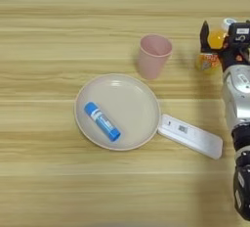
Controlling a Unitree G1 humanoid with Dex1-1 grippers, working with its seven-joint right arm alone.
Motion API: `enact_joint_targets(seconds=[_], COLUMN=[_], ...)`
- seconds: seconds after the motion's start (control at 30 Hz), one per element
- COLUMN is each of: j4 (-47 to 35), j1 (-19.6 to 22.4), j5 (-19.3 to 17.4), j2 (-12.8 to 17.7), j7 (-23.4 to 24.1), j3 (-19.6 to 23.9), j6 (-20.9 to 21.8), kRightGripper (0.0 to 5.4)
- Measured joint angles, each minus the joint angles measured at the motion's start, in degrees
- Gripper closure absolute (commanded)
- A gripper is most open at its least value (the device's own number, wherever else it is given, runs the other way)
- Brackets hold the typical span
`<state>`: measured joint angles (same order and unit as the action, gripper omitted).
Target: Move the objects on the table
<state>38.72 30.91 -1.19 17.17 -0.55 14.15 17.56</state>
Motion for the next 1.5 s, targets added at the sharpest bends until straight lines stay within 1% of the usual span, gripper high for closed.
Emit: enact_joint_targets(seconds=[0.17, 0.37, 0.5, 0.53, 0.57, 0.6, 0.73, 1.07, 1.13, 1.27, 1.37, 1.5], j4=[2.9, 7.2, 11.4, 12.1, 12.8, 13.2, 13.5, 13.0, 11.7, 4.1, -2.3, -8.3], j1=[0.5, 2.5, 3.4, 4.1, 4.7, 4.7, 4.8, 4.6, 4.1, 1.1, -3.0, -7.7], j5=[-0.1, -0.2, -1.4, -2.2, -2.6, -2.8, -3.2, -3.3, -3.5, -4.7, -5.3, -6.4], j2=[0.1, 0.4, 0.4, 0.4, 0.4, 0.5, 0.7, 0.8, 0.8, 0.8, 0.6, 0.4], j7=[0.1, 0.0, -1.3, -1.5, -2.1, -2.4, -2.4, -2.4, -2.8, -6.2, -8.8, -11.2], j3=[0.0, 0.0, 0.4, 0.6, 0.9, 1.2, 1.3, 1.3, 1.3, 1.2, 0.8, 0.3], j6=[0.2, 0.3, -1.2, -2.0, -2.2, -2.3, -2.3, -2.3, -2.6, -3.9, -6.6, -10.0], kRightGripper=[0.03, 0.03, 0.51, 0.72, 1.06, 1.25, 1.77, 1.85, 1.85, 1.85, 1.85, 1.85])
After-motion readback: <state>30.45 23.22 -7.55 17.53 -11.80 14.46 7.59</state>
